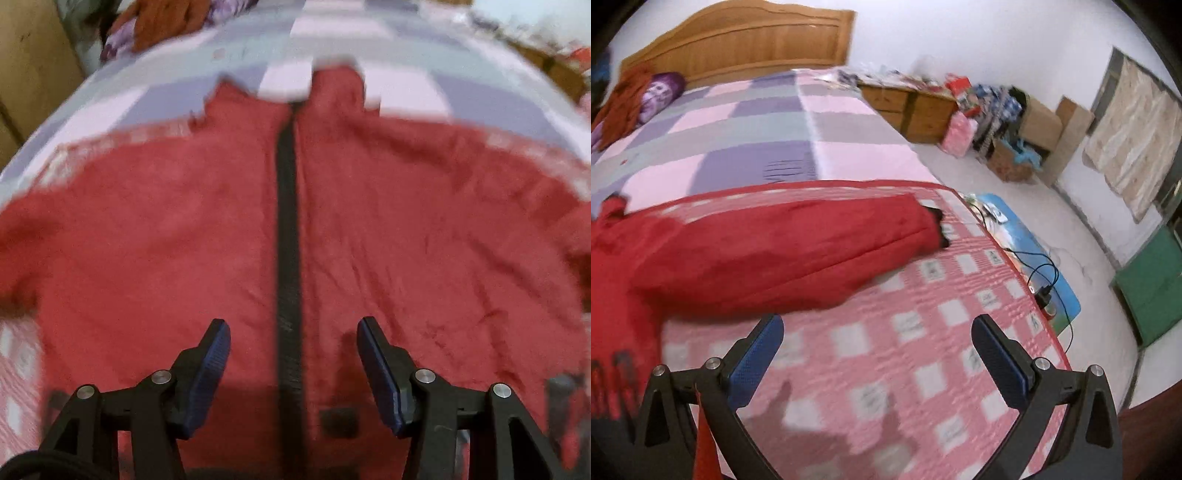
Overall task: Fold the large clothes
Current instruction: 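Release the cuff from the left tool while the right tool grasps the other sleeve cuff, then carry the sleeve cuff in the right tool across the jacket toward the zipper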
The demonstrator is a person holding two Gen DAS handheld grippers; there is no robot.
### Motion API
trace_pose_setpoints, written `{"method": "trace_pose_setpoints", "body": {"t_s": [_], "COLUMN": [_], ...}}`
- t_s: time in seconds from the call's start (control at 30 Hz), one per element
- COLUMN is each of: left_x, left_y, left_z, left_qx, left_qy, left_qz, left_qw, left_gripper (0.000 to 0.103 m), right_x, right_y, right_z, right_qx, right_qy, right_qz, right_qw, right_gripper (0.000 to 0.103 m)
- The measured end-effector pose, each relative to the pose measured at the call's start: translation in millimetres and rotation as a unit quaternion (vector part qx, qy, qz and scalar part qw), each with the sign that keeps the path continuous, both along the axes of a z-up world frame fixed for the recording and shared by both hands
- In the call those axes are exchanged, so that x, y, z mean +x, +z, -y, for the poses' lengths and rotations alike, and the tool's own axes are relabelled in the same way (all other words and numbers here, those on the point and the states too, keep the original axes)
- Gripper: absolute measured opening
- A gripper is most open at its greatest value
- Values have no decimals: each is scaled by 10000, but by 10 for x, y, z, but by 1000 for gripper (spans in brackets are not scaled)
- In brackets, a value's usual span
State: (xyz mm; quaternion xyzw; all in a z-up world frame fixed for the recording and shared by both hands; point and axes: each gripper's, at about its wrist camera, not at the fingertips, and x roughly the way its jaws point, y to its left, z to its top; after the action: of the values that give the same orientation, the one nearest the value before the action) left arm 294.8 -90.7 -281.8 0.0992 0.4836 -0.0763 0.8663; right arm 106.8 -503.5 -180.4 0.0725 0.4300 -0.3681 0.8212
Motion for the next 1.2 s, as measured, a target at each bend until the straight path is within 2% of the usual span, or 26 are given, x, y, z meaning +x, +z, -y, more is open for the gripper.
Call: {"method": "trace_pose_setpoints", "body": {"t_s": [0.07, 0.13, 0.2, 0.33, 0.4, 0.5, 0.6, 0.63, 0.7, 0.77, 0.83, 0.93, 1.0, 1.07, 1.1, 1.13, 1.17, 1.2], "left_x": [-37, -179, -272, -304, -316, -365, -340, -325, -338, -314, -320, -321, -322, -301, -299, -296, -289, -301], "left_y": [-197, -271, -287, -291, -284, -326, -364, -368, -385, -395, -394, -388, -387, -372, -359, -342, -326, -310], "left_z": [88, 161, 186, 122, 125, 140, 137, 130, 102, 120, 119, 130, 148, 163, 169, 171, 171, 166], "left_qx": [280, 520, 614, 427, 468, 538, 545, 540, 550, 560, 565, 555, 556, 591, 595, 614, 635, 650], "left_qy": [123, 104, 88, 185, 185, 173, 169, 163, 155, 157, 153, 148, 111, 69, 45, 26, 0, -40], "left_qz": [108, 562, 787, 741, 769, 831, 844, 847, 849, 844, 839, 848, 824, 792, 764, 722, 677, 643], "left_qw": [9995, 9970, 9950, 9962, 9958, 9949, 9948, 9948, 9948, 9947, 9948, 9947, 9950, 9951, 9953, 9955, 9957, 9958], "left_gripper": [63, 67, 67, 73, 75, 75, 75, 75, 75, 75, 75, 75, 75, 75, 75, 75, 75, 75], "right_x": [73, 157, 247, 413, 494, 609, 784, 828, 904, 893, 760, 361, 123, -16, -80, -143, -213, -270], "right_y": [-94, -216, -360, -666, -796, -937, -1133, -1188, -1283, -1171, -849, -331, -284, -617, -992, -1256, -1400, -1374], "right_z": [383, 722, 1043, 1440, 1565, 1680, 1708, 1694, 1606, 1496, 1382, 1207, 1156, 1236, 1326, 1381, 1395, 1370], "right_qx": [210, 454, 793, 1382, 1569, 1920, 2274, 2370, 2738, 2419, 1842, 1113, 864, 1153, 1605, 2005, 2289, 2184], "right_qy": [-175, -344, -565, -928, -1159, -1362, -1335, -1277, -887, -710, -495, -195, -180, -448, -628, -763, -817, -845], "right_qz": [-10, 4, 116, 288, 335, 546, 461, 425, 556, 647, 1055, 1825, 1810, 1188, 591, 254, 265, 468], "right_qw": [9996, 9984, 9952, 9856, 9802, 9704, 9635, 9622, 9561, 9655, 9760, 9767, 9795, 9852, 9833, 9764, 9697, 9711], "right_gripper": [103, 103, 103, 103, 103, 103, 101, 95, 38, 17, 14, 13, 12, 12, 13, 13, 13, 14]}}
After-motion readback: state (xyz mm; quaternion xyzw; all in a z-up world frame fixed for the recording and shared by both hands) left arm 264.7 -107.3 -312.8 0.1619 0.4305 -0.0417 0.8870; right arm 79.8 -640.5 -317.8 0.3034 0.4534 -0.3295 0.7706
